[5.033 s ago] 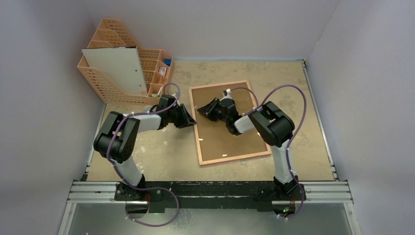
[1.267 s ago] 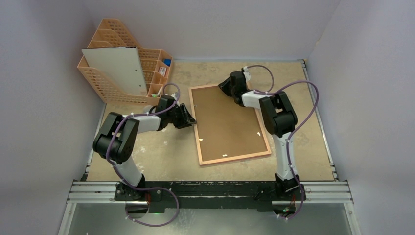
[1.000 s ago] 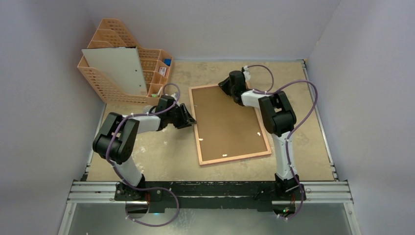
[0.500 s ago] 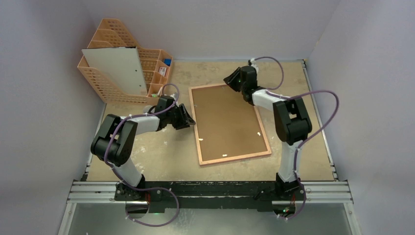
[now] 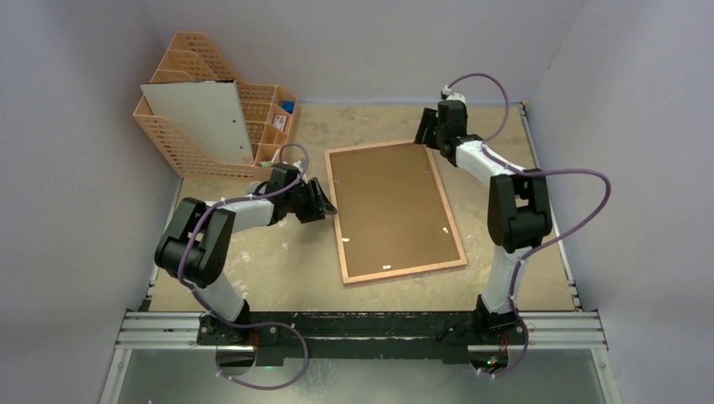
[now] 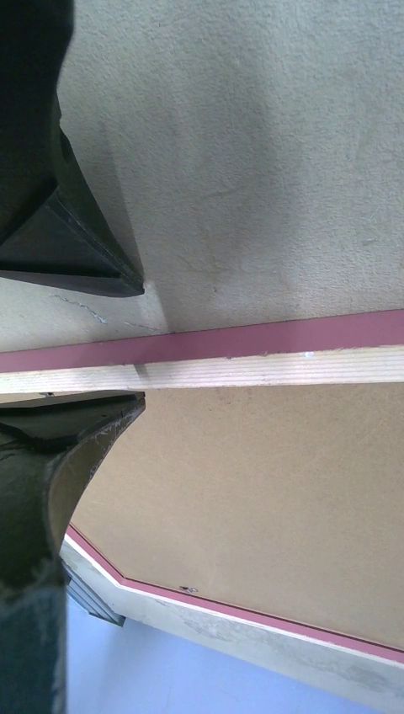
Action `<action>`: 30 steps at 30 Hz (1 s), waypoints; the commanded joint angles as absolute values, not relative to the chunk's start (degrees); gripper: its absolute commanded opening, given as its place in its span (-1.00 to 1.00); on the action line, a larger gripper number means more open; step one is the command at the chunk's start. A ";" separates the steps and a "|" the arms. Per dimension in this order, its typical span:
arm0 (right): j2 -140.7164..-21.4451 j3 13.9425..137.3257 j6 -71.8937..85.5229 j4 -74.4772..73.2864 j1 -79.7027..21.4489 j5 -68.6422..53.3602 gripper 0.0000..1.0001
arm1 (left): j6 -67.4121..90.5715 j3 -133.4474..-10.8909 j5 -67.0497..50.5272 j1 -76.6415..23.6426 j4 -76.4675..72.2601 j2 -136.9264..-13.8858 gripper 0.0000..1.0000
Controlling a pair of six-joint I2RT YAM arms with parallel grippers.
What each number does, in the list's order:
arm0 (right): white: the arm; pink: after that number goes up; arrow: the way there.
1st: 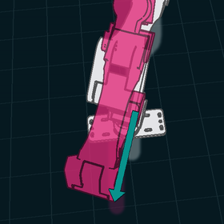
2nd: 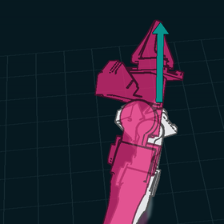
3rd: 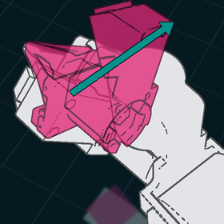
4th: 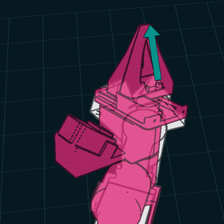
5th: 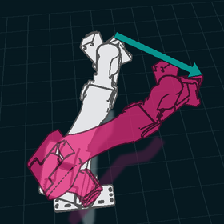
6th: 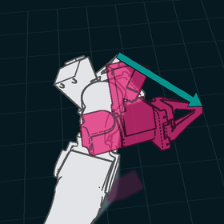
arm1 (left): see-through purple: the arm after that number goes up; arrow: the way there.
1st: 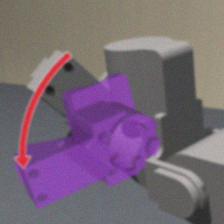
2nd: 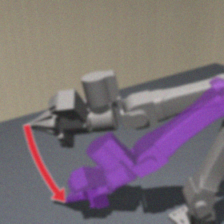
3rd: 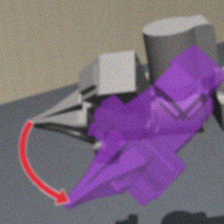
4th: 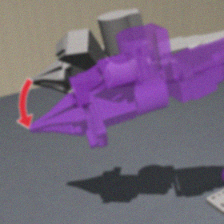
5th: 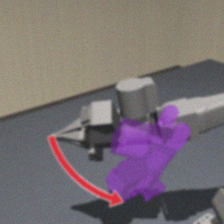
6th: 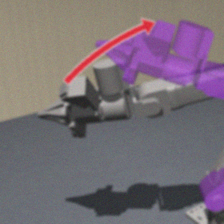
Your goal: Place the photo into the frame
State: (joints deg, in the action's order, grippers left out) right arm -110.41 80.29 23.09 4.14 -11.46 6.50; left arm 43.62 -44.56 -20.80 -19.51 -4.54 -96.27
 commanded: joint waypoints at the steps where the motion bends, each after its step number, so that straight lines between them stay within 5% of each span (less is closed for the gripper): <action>1: -114.30 87.52 9.88 0.18 -15.31 9.25 0.31 | 42.16 -44.19 -21.21 -19.16 -2.83 -96.51 -0.05; 16: -128.83 100.72 -5.96 4.83 -26.90 26.58 0.35 | 41.95 -44.83 -16.79 -19.69 2.75 -99.11 -0.37; 30: -133.44 102.48 -13.87 5.64 -27.43 21.84 0.31 | 41.70 -44.56 -15.47 -19.78 3.91 -99.40 -0.40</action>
